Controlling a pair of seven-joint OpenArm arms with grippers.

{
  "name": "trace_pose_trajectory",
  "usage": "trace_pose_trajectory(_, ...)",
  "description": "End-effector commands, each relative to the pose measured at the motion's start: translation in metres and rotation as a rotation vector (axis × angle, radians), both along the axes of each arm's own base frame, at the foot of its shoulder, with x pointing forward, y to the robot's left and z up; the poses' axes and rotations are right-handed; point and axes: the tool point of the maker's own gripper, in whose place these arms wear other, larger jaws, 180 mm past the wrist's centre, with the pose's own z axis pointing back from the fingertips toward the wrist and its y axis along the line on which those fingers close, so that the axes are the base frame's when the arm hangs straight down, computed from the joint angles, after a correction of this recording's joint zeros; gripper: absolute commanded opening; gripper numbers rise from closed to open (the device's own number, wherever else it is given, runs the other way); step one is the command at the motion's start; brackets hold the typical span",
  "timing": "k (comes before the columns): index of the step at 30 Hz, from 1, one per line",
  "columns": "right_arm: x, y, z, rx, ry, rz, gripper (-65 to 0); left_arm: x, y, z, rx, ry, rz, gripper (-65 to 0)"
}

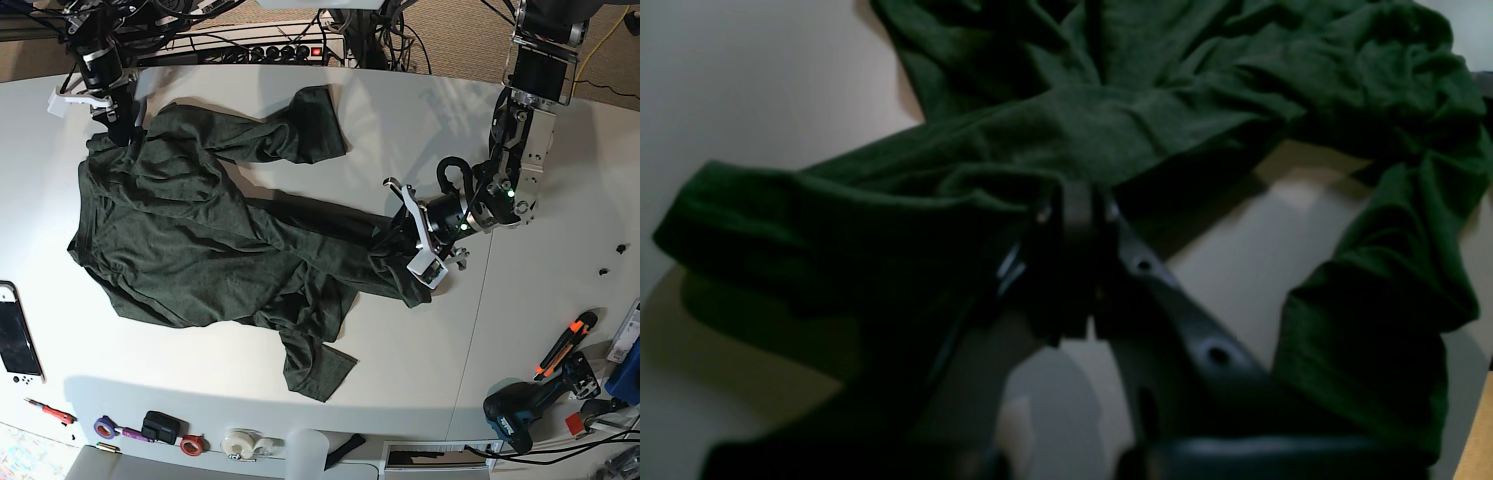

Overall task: Layout the t-shirt on the table in an organized manner, then fold the t-shirt properly
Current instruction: 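Hold the shirt with the left gripper while the right gripper grips the collar end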

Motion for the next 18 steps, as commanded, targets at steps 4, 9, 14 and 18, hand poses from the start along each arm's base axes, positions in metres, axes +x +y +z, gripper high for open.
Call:
trace_pose_trajectory(4,0.002,0.027,-0.02,-0.023,0.13,0.134,-46.5,0.009,0.0,0.018,-0.035,-0.047,0.005,-65.0)
trace_pose_trajectory(9,-0.002,0.034,-0.018,-0.003,0.107,0.159,-46.6,0.009,0.0,0.017,-0.032,-0.045,0.004,-65.0)
trace_pose_trajectory(14,-0.013,0.038,-0.024,0.01,0.146,0.178,-46.5,0.009,0.0,0.017,-0.032,-0.046,0.004,-65.0)
trace_pose_trajectory(18,-0.021,0.041,-0.019,-0.011,0.142,0.193,-46.5,0.008,0.0,0.016,-0.031,-0.042,0.005,-65.0)
